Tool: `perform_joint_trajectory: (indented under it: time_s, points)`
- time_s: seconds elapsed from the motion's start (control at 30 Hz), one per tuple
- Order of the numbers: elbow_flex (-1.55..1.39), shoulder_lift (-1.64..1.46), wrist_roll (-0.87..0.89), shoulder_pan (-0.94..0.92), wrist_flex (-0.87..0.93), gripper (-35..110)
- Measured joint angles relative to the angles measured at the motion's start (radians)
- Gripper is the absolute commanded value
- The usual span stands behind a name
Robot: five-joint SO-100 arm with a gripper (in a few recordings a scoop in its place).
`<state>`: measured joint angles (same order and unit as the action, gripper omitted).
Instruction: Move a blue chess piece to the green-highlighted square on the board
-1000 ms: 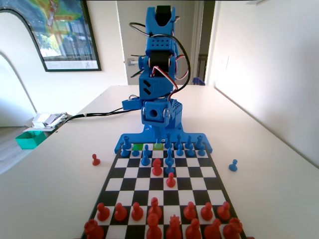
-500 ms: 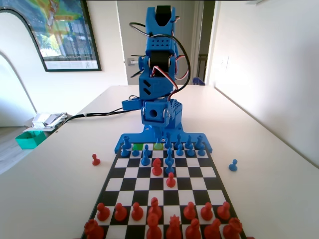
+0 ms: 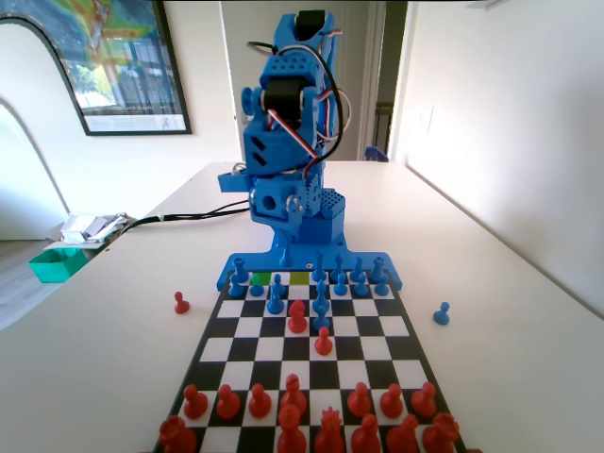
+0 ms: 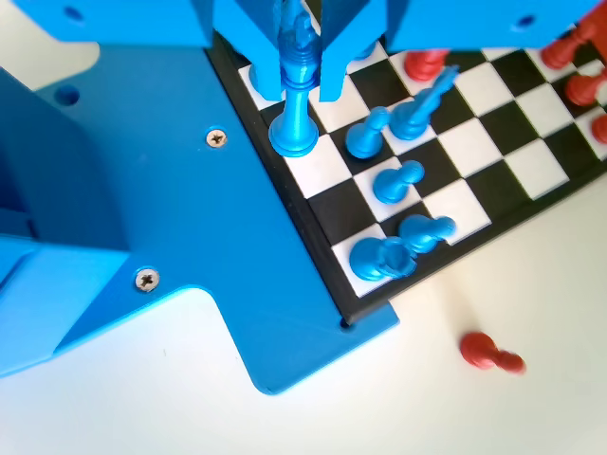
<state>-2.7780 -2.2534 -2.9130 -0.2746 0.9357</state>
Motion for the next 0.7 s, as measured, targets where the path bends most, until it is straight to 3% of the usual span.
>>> perform_joint_trajectory:
  time_s: [0.7]
  points:
    - [0.031, 0.046, 0.0, -0.199, 0.018, 1]
